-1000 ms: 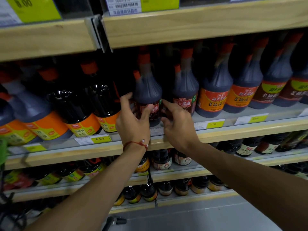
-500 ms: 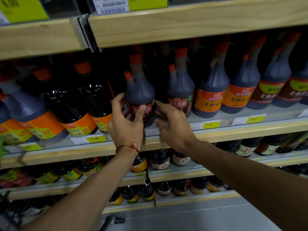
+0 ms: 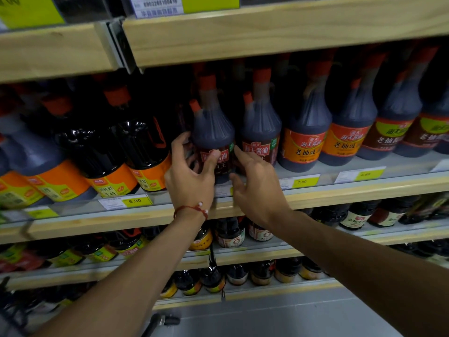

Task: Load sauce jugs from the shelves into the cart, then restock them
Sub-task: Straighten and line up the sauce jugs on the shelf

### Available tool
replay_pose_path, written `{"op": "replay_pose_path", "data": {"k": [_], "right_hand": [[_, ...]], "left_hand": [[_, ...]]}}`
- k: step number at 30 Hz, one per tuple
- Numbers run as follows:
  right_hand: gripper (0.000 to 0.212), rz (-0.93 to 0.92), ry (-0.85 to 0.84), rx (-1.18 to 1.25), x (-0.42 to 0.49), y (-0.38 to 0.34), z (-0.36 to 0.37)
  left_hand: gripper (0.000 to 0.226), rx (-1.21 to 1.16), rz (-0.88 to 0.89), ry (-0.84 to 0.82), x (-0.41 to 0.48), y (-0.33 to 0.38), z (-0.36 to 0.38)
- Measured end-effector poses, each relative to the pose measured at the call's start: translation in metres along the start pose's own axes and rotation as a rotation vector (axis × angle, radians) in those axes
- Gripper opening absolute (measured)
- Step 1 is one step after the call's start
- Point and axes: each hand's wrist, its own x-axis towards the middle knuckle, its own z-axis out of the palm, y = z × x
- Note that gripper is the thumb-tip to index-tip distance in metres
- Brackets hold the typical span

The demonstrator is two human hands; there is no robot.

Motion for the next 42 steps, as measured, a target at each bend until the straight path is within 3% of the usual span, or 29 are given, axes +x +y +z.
{"op": "replay_pose_path", "data": {"k": [8, 13, 21, 29, 33, 37, 40, 42], "right_hand": [[0.065, -0.007, -0.001, 0.001, 0.007, 0.005, 0.003], [0.056, 0.024, 0.028, 0.092, 0.009, 0.005, 0.004], [0.039, 0.102, 0.212, 0.058, 0.014, -0.003, 0.026], [0.047, 0.094, 0.265, -0.044, 0.011, -0.013, 0.024], [0.047, 0.112, 0.213, 0.003, 0.011, -0.011, 0.023], [0.039, 0.12, 0.201, 0.157, -0.001, -0.004, 0.012], [0.038, 0.118, 0.26, 0.151, -0.02, 0.006, -0.006], [0.046, 0.128, 0.32, 0.135, -0.025, 0.014, -0.018]], "left_hand": [[0.062, 0.034, 0.003, 0.025, 0.001, 0.001, -0.001], [0.064, 0.029, 0.01, 0.032, 0.002, -0.001, -0.002], [0.064, -0.051, -0.056, -0.027, 0.003, -0.004, -0.005], [0.061, -0.074, -0.071, -0.031, 0.007, -0.009, -0.007], [0.061, -0.01, -0.054, -0.044, 0.006, -0.009, -0.008], [0.055, 0.112, -0.057, -0.028, -0.01, 0.005, -0.008], [0.037, 0.21, 0.091, 0.032, -0.03, 0.019, -0.007], [0.032, 0.184, 0.116, -0.061, -0.036, 0.026, -0.001]]}}
